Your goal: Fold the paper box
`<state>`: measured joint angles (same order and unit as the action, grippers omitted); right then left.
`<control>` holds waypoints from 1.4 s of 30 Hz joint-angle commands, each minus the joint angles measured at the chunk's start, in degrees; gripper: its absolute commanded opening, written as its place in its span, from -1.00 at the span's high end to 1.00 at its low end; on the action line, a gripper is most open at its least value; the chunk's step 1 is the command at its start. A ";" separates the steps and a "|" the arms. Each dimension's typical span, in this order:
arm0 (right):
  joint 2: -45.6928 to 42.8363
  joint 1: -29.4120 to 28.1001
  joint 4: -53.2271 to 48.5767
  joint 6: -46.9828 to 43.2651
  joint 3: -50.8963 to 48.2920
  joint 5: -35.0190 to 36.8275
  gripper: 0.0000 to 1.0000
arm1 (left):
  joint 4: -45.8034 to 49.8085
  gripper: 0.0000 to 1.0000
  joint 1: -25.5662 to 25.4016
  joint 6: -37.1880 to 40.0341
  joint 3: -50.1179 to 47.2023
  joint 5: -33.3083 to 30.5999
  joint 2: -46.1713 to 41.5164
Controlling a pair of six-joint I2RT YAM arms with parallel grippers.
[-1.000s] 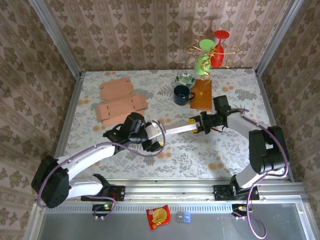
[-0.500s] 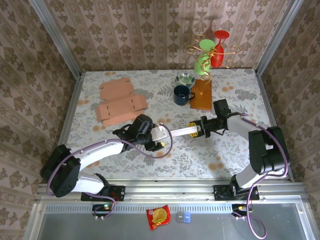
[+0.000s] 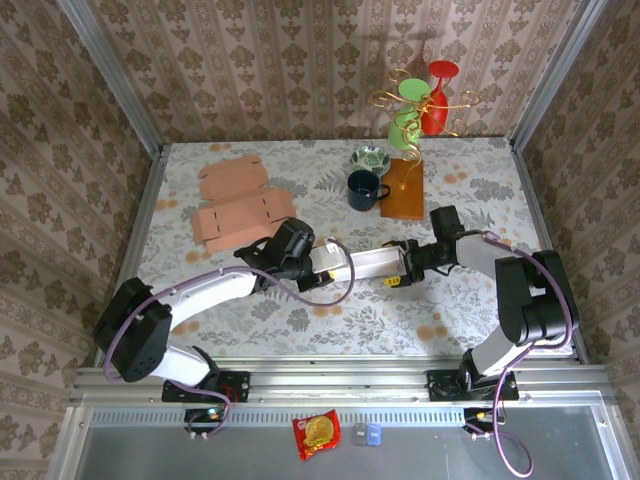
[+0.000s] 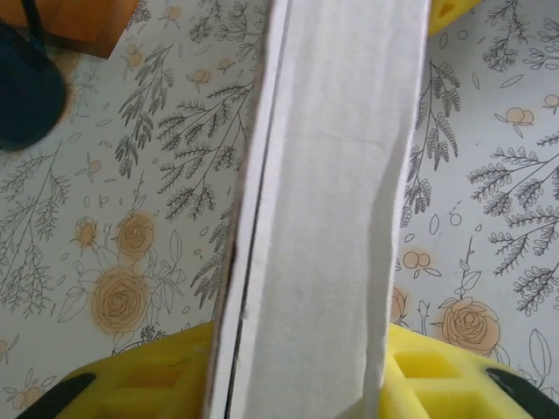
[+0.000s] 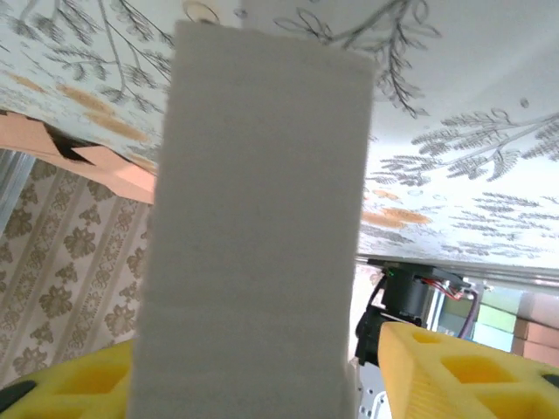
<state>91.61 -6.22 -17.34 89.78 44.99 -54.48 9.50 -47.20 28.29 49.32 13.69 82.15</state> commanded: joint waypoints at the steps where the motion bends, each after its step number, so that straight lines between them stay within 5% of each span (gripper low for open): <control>1: 0.45 0.99 -4.51 -3.41 3.61 1.58 -0.41 | 3.93 0.39 0.58 -0.19 2.27 1.68 0.91; 9: -5.47 5.13 -18.49 -18.01 10.34 10.53 -0.51 | 9.61 0.42 2.01 1.64 4.06 1.97 -0.14; 13: -12.37 6.07 -23.76 -30.68 14.42 20.45 -0.28 | 15.11 0.42 2.93 3.72 5.08 2.56 -1.22; 19: -20.79 -1.44 -24.70 -56.11 15.32 33.32 0.19 | 20.86 0.41 5.18 7.18 5.21 4.91 -2.65; 22: -20.77 -7.94 -25.88 -66.34 15.81 37.40 0.24 | 22.80 0.41 6.26 8.46 5.94 6.34 -2.36; 30: -15.55 -16.31 -28.74 -75.99 21.97 41.15 0.23 | 24.56 0.41 8.01 9.24 7.09 7.76 -1.38; 42: -9.41 -20.15 -31.63 -79.05 25.75 43.61 0.34 | 24.43 0.40 8.51 8.71 6.91 8.54 -1.11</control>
<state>81.32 -25.80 -46.35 12.91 68.99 -13.52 31.09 -38.92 35.86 54.85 21.21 80.62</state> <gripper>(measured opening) 0.333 0.299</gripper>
